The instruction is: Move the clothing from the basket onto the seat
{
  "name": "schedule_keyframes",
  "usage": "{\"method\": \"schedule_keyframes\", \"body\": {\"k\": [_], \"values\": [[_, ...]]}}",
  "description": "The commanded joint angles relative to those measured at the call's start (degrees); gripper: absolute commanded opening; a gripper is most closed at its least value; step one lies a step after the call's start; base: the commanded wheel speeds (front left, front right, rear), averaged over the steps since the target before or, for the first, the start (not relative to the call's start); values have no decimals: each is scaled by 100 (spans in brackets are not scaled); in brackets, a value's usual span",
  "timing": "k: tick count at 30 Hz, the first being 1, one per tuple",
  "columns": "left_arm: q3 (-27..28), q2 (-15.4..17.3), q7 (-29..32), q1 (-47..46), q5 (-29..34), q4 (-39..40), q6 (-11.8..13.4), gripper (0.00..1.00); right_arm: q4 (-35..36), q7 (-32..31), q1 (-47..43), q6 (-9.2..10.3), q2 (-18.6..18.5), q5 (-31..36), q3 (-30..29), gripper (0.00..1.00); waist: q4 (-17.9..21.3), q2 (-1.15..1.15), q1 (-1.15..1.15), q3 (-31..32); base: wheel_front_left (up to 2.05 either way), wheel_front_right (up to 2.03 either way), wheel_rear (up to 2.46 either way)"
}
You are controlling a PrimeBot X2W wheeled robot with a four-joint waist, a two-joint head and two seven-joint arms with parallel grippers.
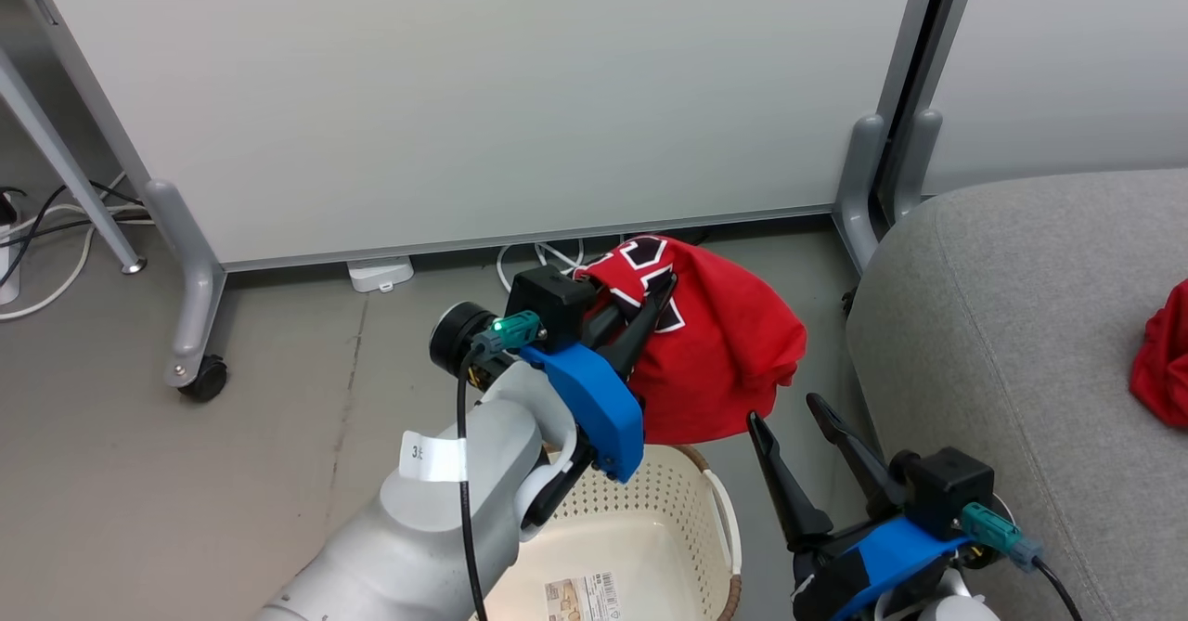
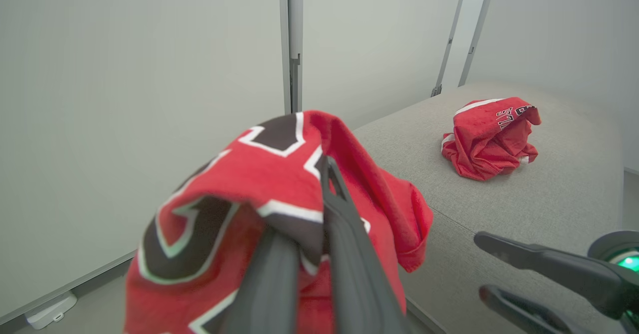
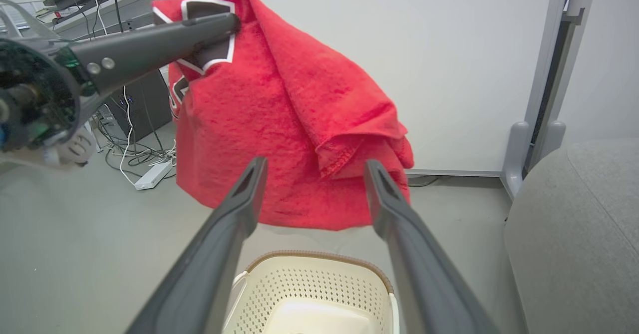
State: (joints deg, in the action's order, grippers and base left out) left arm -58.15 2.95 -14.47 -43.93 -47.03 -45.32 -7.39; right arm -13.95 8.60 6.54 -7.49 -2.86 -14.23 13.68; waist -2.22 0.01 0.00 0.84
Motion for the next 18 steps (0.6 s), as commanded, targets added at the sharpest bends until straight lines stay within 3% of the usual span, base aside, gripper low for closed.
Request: {"method": "schedule_keyframes", "body": {"k": [1, 18], "values": [[-15, -4, -20, -94, -27, -17, -12, 0, 14, -5, -45, -1, -4, -10, 10, 100, 5, -1, 0, -9, 0, 0, 0], [-179, -6, -50, -60, -88, -27, -12, 0, -830, -430, 950, -1, -4, 514, 81, 100, 100, -1, 0, -103, 0, 0, 0]]}}
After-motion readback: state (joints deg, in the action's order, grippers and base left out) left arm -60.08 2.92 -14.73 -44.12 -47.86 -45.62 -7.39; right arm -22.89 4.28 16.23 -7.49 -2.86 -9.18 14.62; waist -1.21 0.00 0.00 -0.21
